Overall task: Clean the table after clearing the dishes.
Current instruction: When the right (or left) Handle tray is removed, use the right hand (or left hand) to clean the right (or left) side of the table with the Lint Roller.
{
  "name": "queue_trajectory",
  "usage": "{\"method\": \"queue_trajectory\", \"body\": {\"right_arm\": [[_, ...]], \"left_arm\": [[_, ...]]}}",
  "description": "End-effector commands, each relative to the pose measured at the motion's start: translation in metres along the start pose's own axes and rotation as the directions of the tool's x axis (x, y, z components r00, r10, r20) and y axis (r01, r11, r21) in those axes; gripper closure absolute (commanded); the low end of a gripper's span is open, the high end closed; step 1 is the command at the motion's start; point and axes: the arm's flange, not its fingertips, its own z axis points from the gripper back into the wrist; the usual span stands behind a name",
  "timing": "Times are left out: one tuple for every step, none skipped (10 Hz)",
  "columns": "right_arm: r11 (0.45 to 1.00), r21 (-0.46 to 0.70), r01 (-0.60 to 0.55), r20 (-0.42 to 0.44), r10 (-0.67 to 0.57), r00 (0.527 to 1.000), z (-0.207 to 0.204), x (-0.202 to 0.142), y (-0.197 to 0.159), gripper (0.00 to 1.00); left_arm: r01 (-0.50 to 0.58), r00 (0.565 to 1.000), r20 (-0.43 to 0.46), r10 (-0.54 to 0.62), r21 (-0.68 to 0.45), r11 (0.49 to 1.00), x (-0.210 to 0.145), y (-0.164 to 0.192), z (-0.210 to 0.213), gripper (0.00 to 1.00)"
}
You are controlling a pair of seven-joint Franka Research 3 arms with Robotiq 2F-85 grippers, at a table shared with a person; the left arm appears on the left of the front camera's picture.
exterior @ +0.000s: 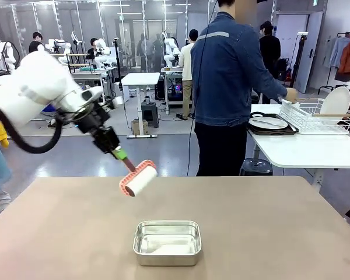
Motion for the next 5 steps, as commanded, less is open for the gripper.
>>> {"method": "queue_trajectory", "body": {"right_arm": [[1.000, 0.010, -0.004, 0.012, 0.003, 1.000, -0.001, 0.000, 0.003, 0.00], [1.000, 0.010, -0.004, 0.012, 0.003, 1.000, -0.001, 0.000, 0.003, 0.00], [1.000, 0.010, -0.004, 0.012, 0.003, 1.000, -0.001, 0.000, 0.003, 0.00], [1.000, 0.010, -0.004, 0.012, 0.003, 1.000, -0.001, 0.000, 0.003, 0.00], [1.000, 0.010, -0.004, 0.012, 0.003, 1.000, -0.001, 0.000, 0.003, 0.00]], "left_arm": [[-0.103, 0.984, 0.144, 0.103, -0.005, 0.995, -0.028, 0.023, -0.012, 1.00], [-0.121, 0.980, 0.160, 0.121, -0.008, 0.993, -0.038, 0.033, -0.022, 1.00], [-0.141, 0.972, 0.188, 0.139, -0.005, 0.990, -0.050, 0.040, -0.028, 1.00], [-0.168, 0.963, 0.215, 0.163, 0.004, 0.986, -0.058, 0.043, -0.035, 1.00], [-0.165, 0.977, 0.137, 0.165, -0.010, 0.986, -0.046, 0.055, -0.012, 1.00]]}}
